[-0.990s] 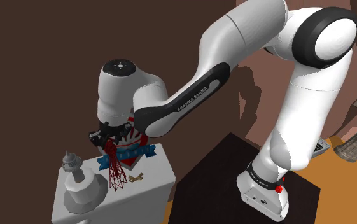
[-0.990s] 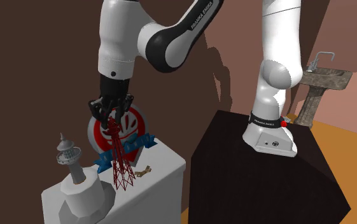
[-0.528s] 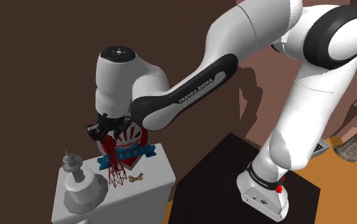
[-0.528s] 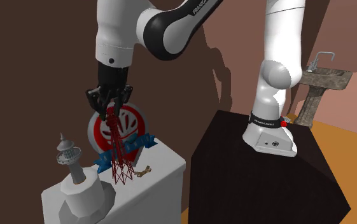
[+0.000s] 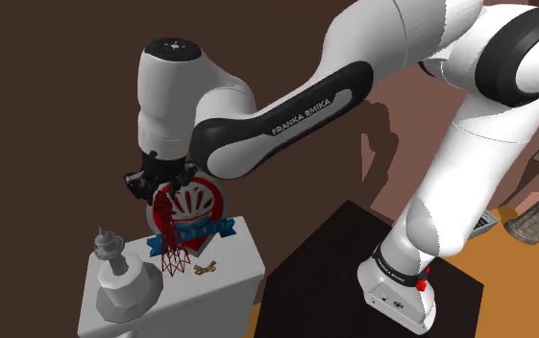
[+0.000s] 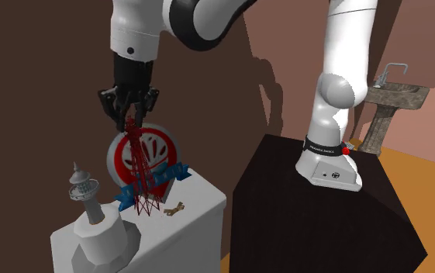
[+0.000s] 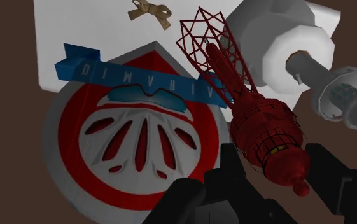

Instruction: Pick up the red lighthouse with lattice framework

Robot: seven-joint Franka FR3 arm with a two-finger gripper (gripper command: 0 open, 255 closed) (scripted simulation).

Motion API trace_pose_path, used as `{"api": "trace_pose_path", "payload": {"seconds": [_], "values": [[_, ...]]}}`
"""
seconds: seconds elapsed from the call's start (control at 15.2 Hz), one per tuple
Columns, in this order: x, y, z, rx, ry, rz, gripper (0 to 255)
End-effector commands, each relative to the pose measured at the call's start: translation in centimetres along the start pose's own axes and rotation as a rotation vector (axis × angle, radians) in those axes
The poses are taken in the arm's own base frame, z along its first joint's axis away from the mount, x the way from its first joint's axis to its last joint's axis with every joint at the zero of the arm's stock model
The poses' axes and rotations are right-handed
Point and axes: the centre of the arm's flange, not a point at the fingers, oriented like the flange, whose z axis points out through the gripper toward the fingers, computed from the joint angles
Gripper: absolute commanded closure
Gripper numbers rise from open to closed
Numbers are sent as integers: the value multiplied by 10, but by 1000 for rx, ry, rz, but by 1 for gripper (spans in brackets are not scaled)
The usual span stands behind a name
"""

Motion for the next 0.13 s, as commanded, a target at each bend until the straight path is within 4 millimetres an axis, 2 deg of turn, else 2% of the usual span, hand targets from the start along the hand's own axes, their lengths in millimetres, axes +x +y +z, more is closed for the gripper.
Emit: {"api": "trace_pose_path", "payload": {"seconds": [0.0, 0.07], "values": [[2, 1, -6, 0, 0, 0, 255], [2, 1, -6, 0, 0, 0, 255]]}}
